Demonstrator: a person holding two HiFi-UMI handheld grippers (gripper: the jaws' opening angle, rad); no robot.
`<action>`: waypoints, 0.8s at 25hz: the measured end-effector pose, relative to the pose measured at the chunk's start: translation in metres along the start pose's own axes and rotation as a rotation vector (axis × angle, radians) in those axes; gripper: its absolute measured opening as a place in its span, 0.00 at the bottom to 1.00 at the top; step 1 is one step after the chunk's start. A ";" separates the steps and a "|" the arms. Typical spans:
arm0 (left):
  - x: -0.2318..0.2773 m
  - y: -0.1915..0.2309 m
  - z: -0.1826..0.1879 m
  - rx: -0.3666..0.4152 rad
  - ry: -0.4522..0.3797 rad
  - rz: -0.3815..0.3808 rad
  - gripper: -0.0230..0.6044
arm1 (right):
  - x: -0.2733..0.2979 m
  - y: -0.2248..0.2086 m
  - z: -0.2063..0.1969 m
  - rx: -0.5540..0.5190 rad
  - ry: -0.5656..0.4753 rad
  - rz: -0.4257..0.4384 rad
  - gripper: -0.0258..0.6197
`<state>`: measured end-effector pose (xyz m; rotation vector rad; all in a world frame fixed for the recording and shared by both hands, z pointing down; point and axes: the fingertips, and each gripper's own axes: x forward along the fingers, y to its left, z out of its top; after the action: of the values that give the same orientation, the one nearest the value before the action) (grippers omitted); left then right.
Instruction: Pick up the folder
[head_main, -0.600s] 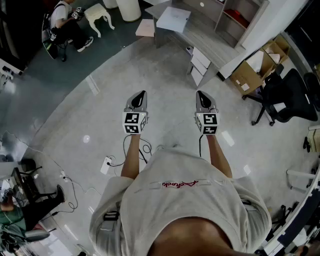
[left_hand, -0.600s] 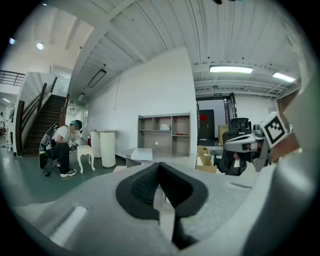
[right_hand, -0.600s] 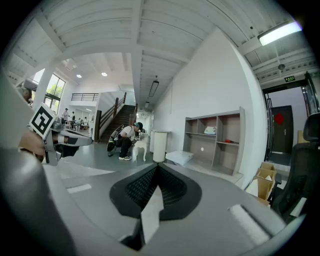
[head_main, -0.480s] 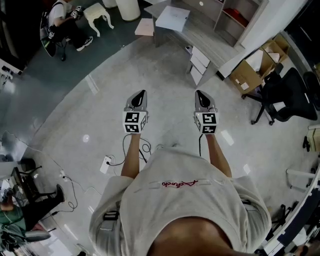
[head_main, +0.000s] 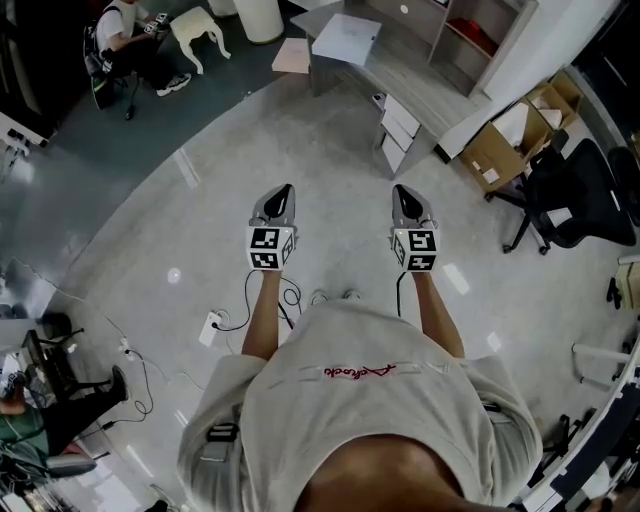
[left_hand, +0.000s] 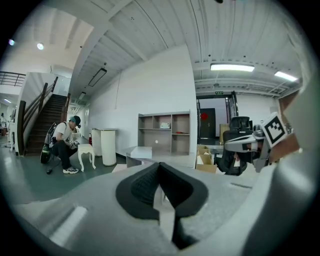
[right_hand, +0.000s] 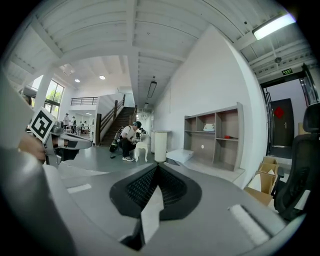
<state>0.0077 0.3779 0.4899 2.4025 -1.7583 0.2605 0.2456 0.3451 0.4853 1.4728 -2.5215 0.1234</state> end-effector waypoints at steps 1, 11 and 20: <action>0.001 -0.002 0.000 -0.001 0.000 0.001 0.03 | 0.000 -0.002 -0.002 0.001 0.003 0.003 0.05; 0.024 -0.025 -0.001 -0.015 0.016 0.015 0.03 | 0.005 -0.025 -0.007 -0.023 0.015 0.036 0.05; 0.039 -0.046 0.000 -0.013 0.012 0.021 0.03 | 0.011 -0.045 -0.010 -0.024 0.010 0.061 0.05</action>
<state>0.0627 0.3555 0.4979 2.3698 -1.7757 0.2653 0.2808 0.3150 0.4964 1.3838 -2.5514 0.1098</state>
